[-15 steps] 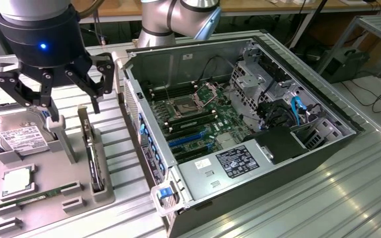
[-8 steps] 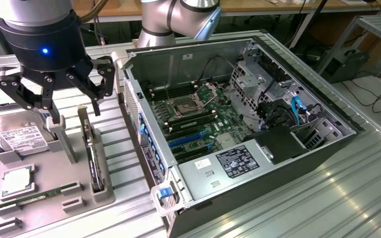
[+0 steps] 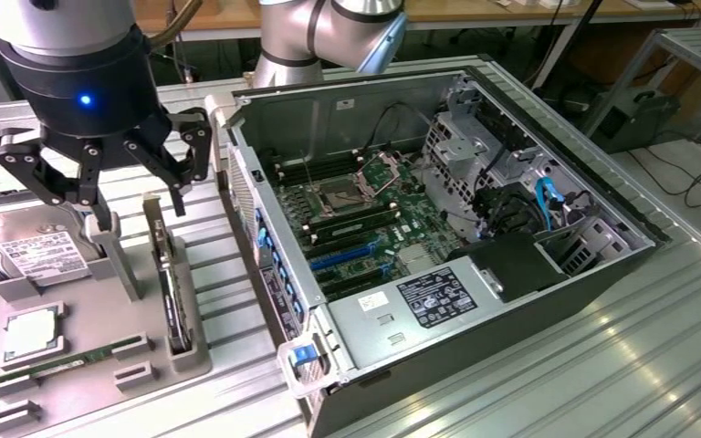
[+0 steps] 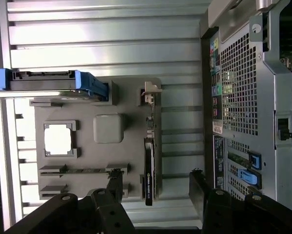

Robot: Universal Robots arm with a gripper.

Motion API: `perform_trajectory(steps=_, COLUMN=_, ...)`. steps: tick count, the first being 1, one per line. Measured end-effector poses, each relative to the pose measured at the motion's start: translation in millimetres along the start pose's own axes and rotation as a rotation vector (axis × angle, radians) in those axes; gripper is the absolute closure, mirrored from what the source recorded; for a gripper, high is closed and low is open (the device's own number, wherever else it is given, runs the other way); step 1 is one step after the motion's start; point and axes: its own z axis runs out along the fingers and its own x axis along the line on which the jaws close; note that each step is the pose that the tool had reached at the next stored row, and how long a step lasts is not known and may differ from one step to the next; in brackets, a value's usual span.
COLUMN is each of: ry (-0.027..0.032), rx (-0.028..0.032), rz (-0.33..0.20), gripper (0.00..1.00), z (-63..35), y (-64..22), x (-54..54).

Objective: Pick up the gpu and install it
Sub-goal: 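Pick up the gpu and move the gpu toward the slot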

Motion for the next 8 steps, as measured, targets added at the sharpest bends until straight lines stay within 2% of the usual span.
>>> perform_trajectory(steps=8, ry=0.0000, rx=-0.0001, rz=-0.002, gripper=0.34, z=5.4, y=-0.2, x=0.1)
